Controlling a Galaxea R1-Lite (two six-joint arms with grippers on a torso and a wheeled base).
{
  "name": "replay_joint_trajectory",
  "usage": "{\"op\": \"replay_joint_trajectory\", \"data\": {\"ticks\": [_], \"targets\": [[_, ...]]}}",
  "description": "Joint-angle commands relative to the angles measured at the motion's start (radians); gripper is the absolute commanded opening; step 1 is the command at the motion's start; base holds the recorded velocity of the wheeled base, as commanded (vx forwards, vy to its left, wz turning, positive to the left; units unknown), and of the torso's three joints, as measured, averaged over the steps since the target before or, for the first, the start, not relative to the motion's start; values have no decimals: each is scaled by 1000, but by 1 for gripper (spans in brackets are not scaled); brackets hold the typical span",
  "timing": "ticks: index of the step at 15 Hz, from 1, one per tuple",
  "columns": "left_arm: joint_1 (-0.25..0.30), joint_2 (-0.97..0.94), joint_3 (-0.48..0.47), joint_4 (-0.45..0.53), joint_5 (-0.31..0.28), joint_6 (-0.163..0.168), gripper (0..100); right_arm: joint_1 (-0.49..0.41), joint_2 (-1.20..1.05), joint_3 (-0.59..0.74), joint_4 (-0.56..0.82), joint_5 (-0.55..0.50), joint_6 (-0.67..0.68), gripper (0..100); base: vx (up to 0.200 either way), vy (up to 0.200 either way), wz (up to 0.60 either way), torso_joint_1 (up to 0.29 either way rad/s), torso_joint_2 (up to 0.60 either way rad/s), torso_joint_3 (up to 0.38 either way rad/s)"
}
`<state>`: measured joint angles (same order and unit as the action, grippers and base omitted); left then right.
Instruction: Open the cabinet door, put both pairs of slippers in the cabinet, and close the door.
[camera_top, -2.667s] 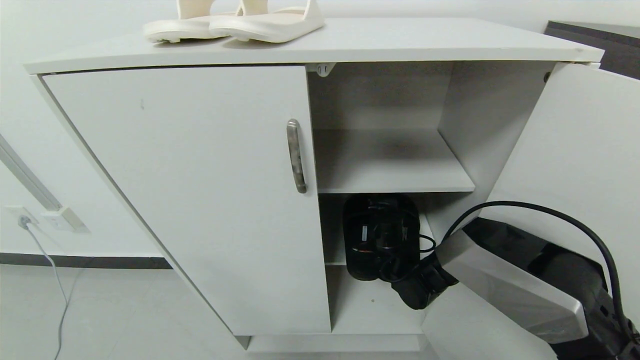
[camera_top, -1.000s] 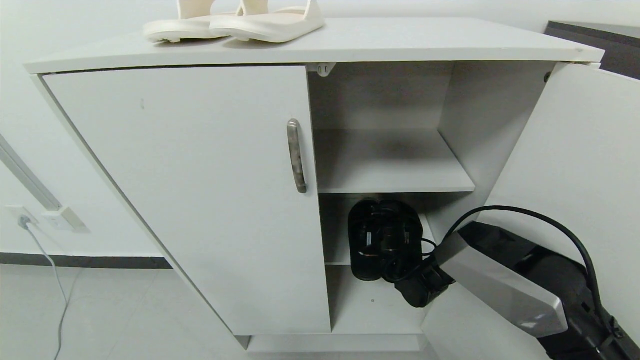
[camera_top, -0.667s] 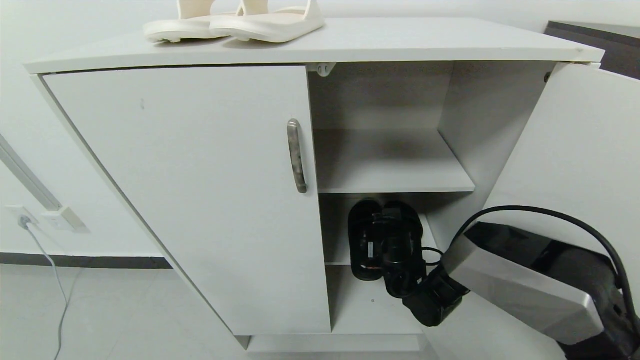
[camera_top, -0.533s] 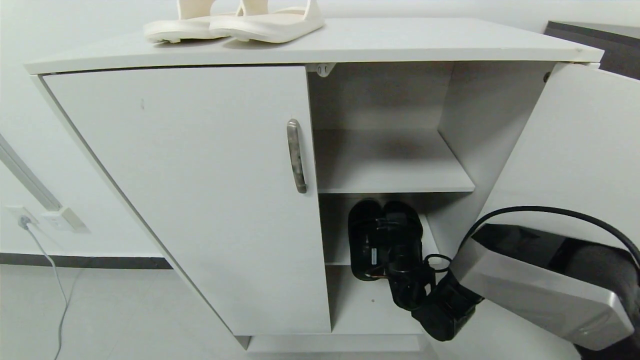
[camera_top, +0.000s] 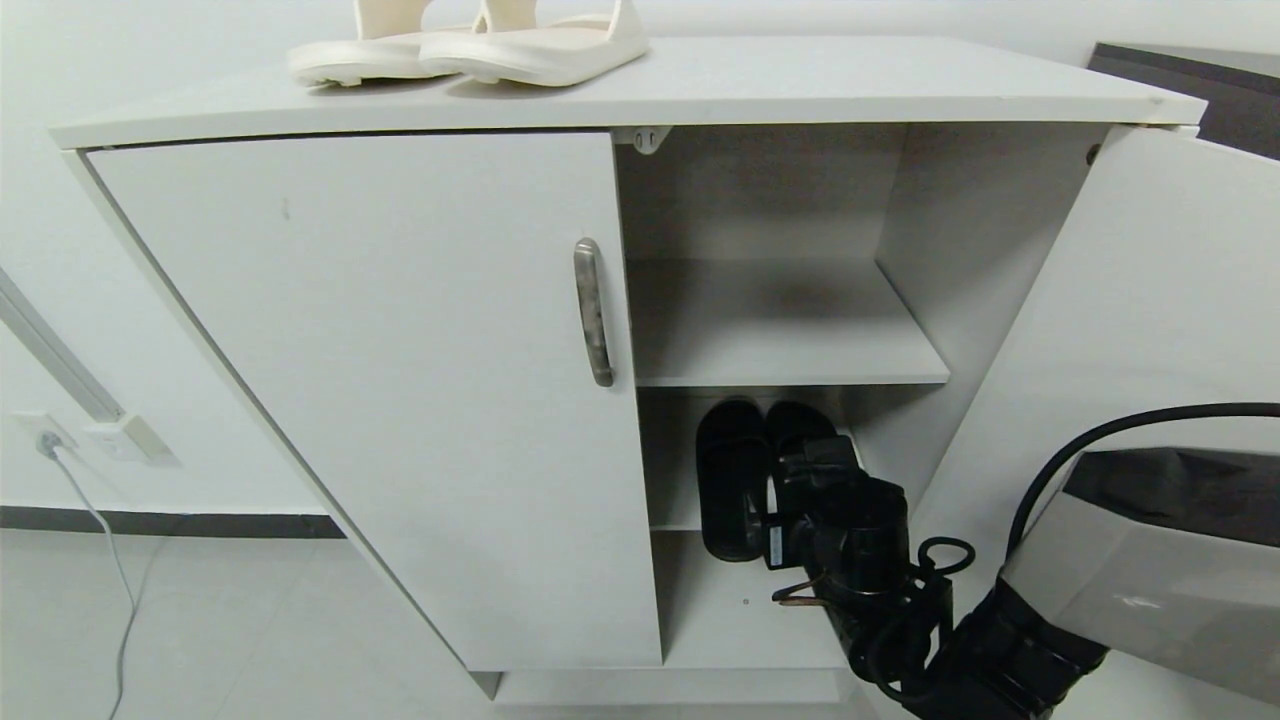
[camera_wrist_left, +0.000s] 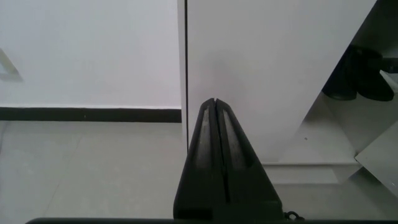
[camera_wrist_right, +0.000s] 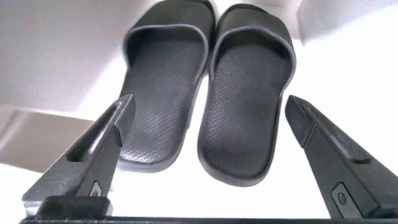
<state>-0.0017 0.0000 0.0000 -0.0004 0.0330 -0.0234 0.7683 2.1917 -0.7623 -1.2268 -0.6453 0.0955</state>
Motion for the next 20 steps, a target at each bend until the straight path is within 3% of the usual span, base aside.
{"op": "replay_joint_trajectory", "data": {"ticks": [1,3,8,20], "targets": [[0,2,0,0,1,-1,0,11,-18,14,0,1,0,100,0,0,0,0,0,0],[0,2,0,0,-1,-1,0,19,-18,15,-2,0,0,100,0,0,0,0,0,0],[0,2,0,0,1,-1,0,20,-20,29,-3,-2,0,100,-200,0,0,2,2,2],[0,2,0,0,-1,-1,0,32,-36,69,-25,1,-8,100,0,0,0,0,0,0]]}}
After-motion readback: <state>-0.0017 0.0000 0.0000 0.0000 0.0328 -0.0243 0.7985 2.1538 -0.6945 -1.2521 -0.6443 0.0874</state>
